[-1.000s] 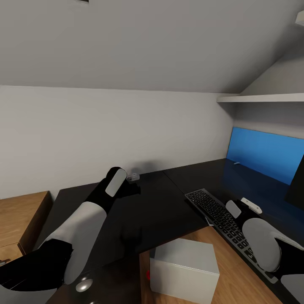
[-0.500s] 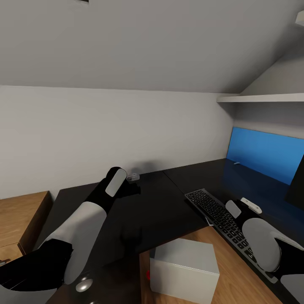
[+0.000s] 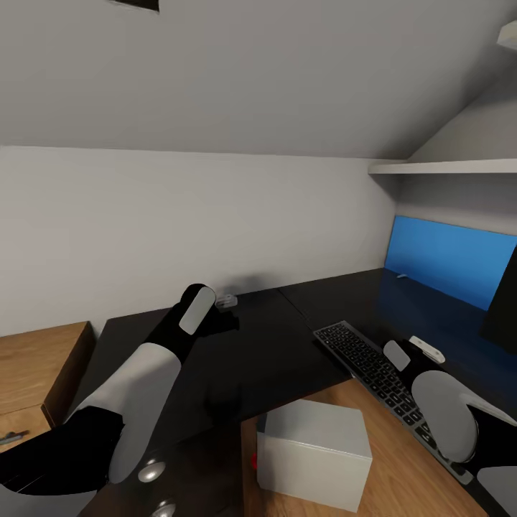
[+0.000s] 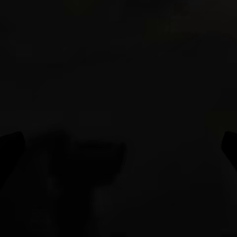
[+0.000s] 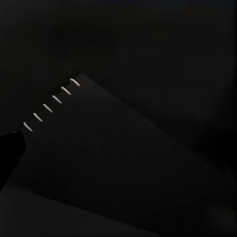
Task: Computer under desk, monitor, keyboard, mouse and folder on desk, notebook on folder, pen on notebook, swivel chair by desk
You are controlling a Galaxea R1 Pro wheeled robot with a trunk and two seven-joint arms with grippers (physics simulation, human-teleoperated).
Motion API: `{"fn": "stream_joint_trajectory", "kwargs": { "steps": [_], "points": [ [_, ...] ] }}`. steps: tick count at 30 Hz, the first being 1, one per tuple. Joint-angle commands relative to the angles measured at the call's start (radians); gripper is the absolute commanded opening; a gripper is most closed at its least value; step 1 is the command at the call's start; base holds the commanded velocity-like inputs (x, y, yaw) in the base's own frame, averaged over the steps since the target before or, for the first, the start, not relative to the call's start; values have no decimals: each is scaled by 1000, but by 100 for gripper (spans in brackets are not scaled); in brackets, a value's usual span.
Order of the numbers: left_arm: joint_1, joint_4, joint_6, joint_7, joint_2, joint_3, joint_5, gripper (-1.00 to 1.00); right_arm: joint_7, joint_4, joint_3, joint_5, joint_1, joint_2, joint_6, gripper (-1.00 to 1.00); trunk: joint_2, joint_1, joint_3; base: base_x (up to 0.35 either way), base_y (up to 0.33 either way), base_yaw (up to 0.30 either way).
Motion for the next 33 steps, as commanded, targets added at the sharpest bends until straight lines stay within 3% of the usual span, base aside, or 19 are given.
{"fn": "stream_joint_trajectory", "kwargs": {
  "steps": [1,13,33],
  "points": [
    [-1,-1,1,10,0,-1,9,100,-6,-1,-10,-21,0,0,8,100,0,0,-1,-17,6,0],
    [-1,-2,3,10,0,-1,9,100,-5,0,-10,-20,0,1,5,100,0,0,-1,-3,1,0],
    [-1,-1,3,10,0,-6,8,100,-5,0,-10,-19,0,0,6,100,140,-77,61,0,0,0]
  ]
}}
